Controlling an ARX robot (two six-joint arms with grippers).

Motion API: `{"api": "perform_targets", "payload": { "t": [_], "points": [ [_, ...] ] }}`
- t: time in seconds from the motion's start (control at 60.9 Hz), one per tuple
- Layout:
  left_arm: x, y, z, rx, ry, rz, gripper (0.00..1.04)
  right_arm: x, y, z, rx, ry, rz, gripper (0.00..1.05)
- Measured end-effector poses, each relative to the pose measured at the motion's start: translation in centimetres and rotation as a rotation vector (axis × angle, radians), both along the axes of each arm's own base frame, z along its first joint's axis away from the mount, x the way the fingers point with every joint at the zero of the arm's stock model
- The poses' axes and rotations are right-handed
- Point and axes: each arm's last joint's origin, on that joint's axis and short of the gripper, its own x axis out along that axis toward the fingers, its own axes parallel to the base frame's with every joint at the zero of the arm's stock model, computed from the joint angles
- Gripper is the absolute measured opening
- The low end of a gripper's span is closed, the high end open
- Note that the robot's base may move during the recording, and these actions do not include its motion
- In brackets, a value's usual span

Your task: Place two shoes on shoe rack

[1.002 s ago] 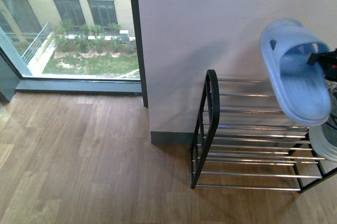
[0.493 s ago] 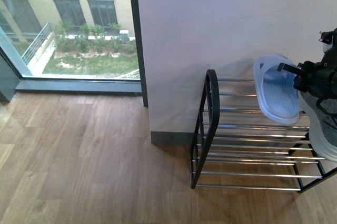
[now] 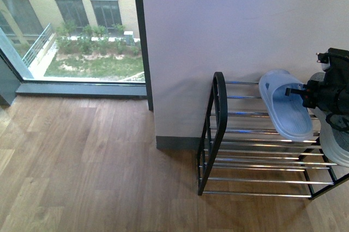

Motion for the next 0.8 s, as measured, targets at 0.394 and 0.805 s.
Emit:
{"api": "perform_targets", "payload": {
  "t": [0.394, 0.805],
  "points": [
    [0.0, 0.0, 0.0, 0.0, 0.0, 0.0, 0.02, -0.1, -0.5, -1.0, -0.093, 0.008, 0.044, 0.15],
    [0.0, 0.0, 0.0, 0.0, 0.0, 0.0, 0.02, -2.0, 1.6, 4.0, -0.039, -0.084, 0.162, 0.76]
  ]
}}
